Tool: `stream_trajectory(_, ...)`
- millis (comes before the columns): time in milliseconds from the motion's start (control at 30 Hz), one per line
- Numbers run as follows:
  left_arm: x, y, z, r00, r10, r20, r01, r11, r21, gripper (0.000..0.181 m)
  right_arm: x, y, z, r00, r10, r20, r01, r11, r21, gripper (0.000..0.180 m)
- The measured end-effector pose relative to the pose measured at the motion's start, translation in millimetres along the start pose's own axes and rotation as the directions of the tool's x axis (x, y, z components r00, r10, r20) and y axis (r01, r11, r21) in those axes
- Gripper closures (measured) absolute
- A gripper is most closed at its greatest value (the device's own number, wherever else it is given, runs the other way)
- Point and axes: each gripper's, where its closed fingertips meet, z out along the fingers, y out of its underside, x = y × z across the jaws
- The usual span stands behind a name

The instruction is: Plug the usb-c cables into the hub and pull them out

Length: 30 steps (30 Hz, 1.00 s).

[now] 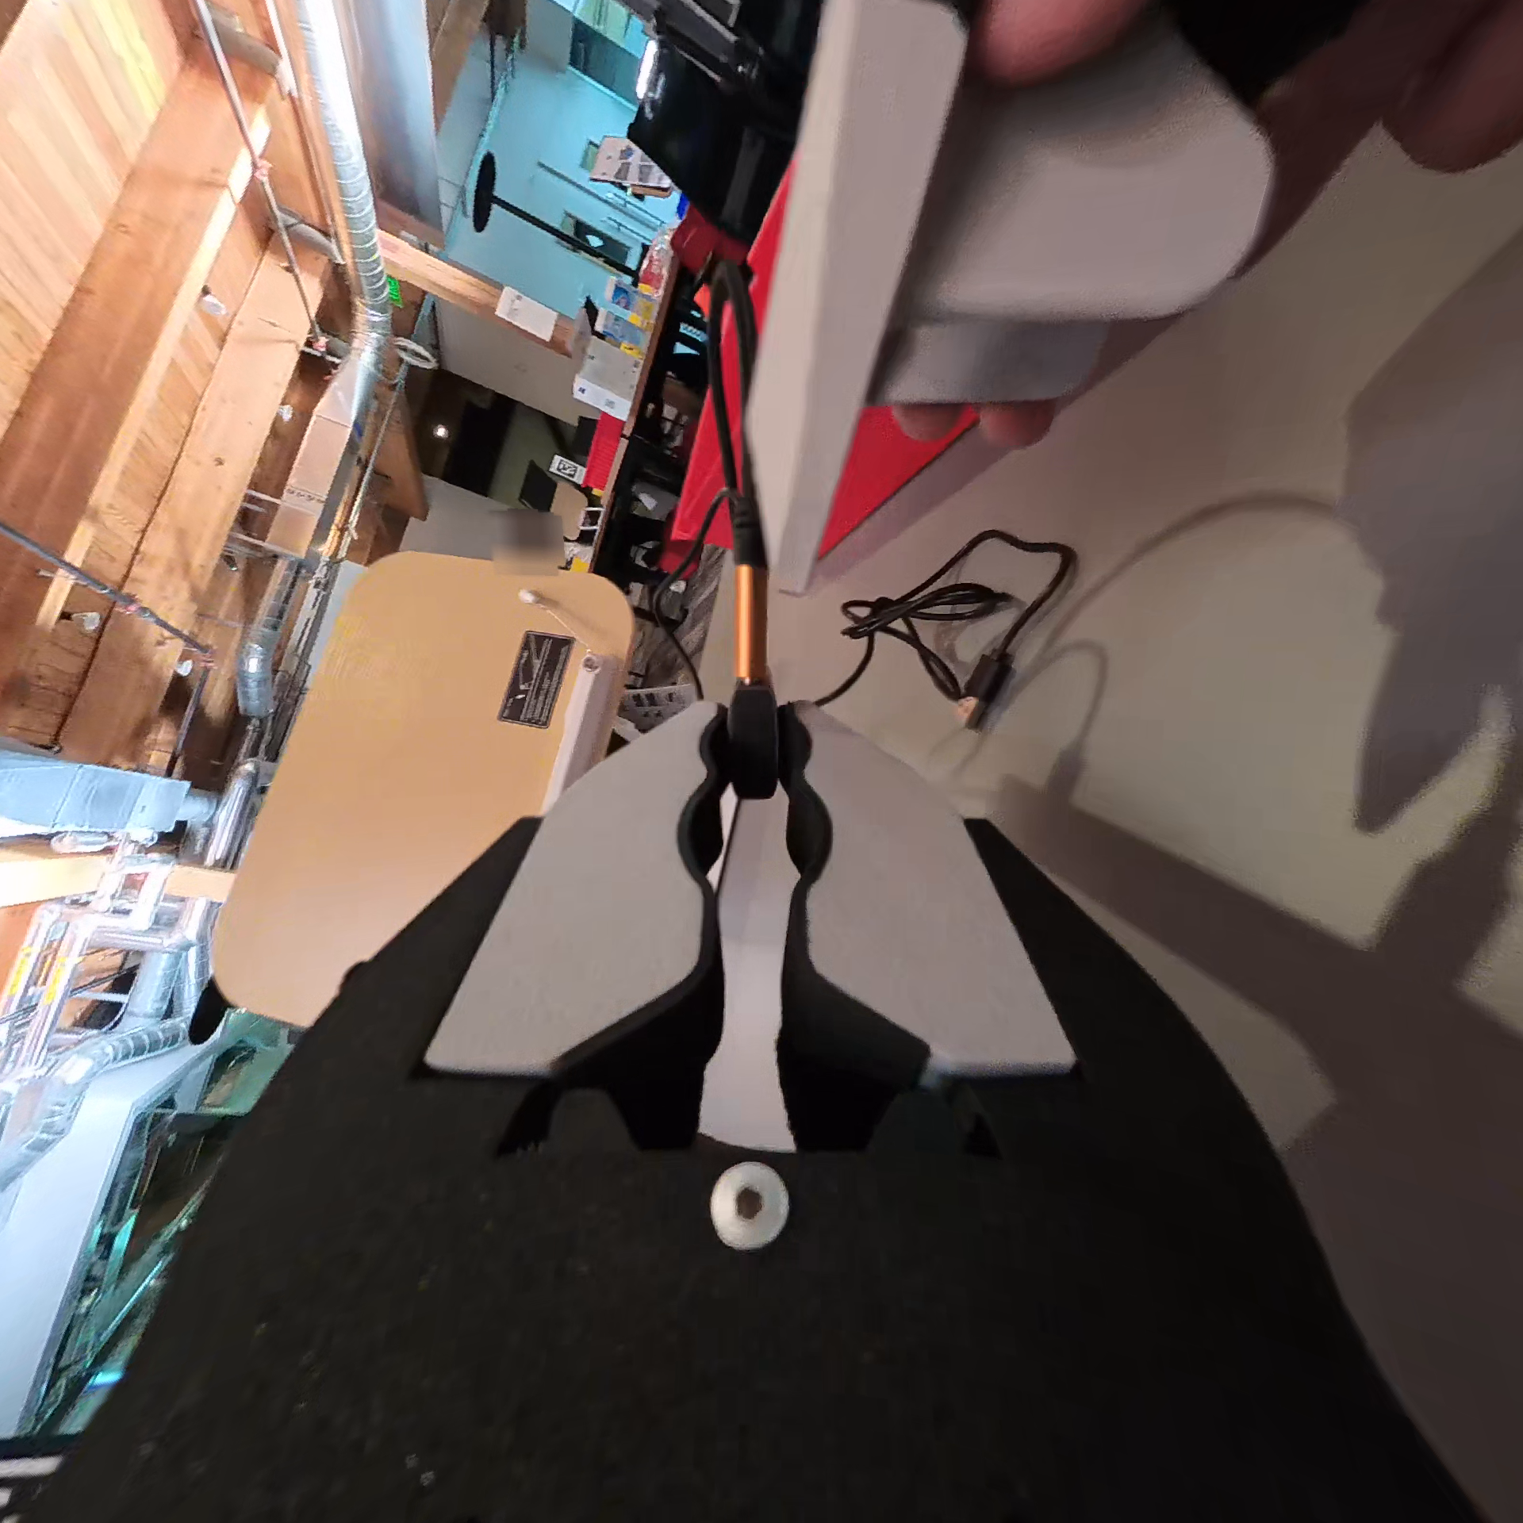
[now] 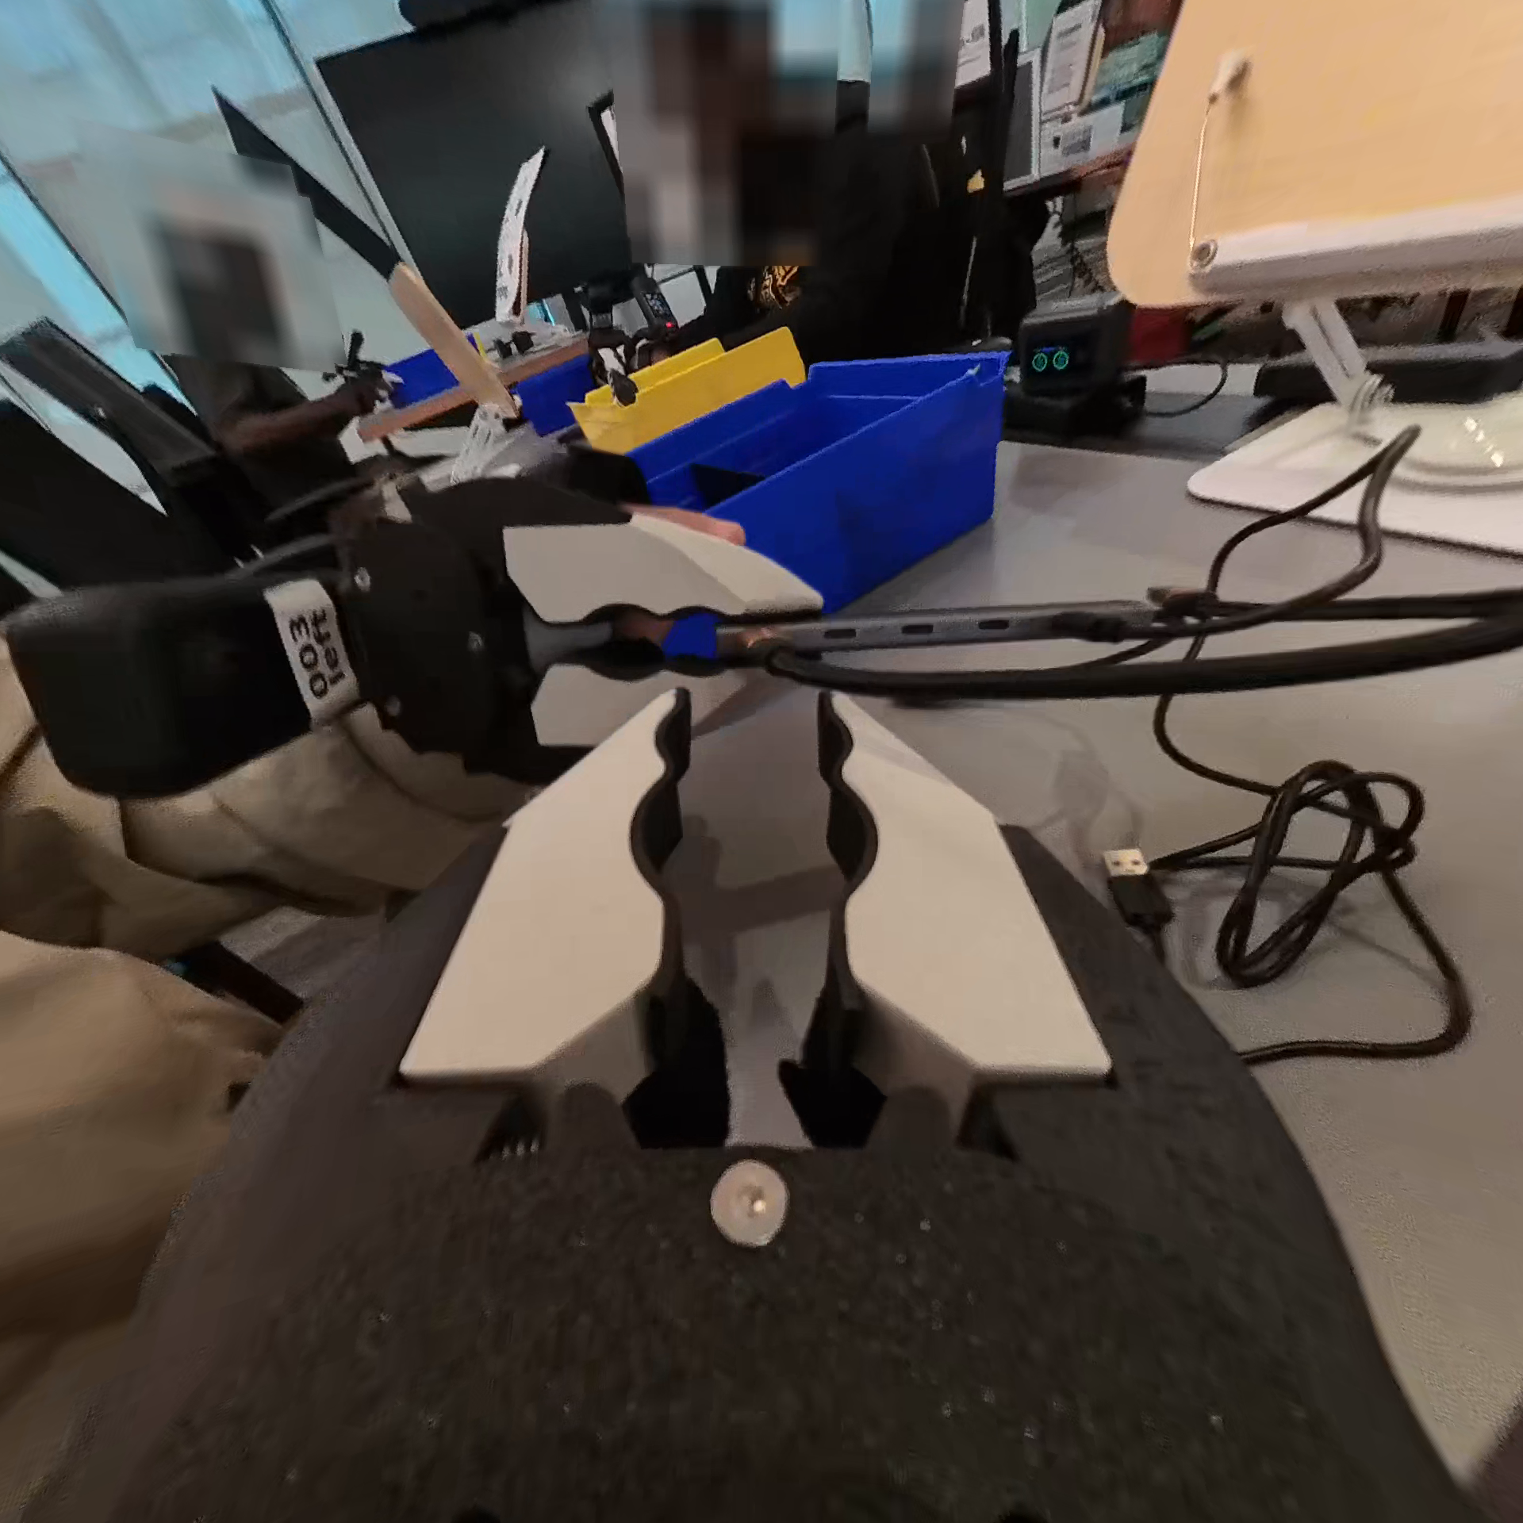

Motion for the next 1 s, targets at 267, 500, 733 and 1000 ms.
stream_trajectory(267,12.4,-3.4,0.0,1.0,-0.004,-0.025,0.004,1.0,0.027,0.171,-0.1,4.9,8.3,0.999,-0.033,-0.019,0.033,0.999,0.0,0.159)
stream_trajectory(500,15.6,0.6,-2.3,0.998,-0.049,-0.036,0.05,0.999,0.01,0.17,0.3,8.6,12.4,1.0,0.015,0.009,-0.015,1.0,-0.021,0.168)
stream_trajectory(733,18.9,-5.9,-3.6,0.984,-0.164,-0.075,0.167,0.985,0.033,0.17,-2.1,8.7,5.8,0.998,0.031,0.047,-0.029,0.999,-0.044,0.168)
stream_trajectory(1000,21.8,-14.1,-1.4,0.972,-0.205,-0.116,0.209,0.978,0.025,0.17,-2.3,7.0,-4.7,0.992,0.072,0.1,-0.066,0.996,-0.064,0.168)
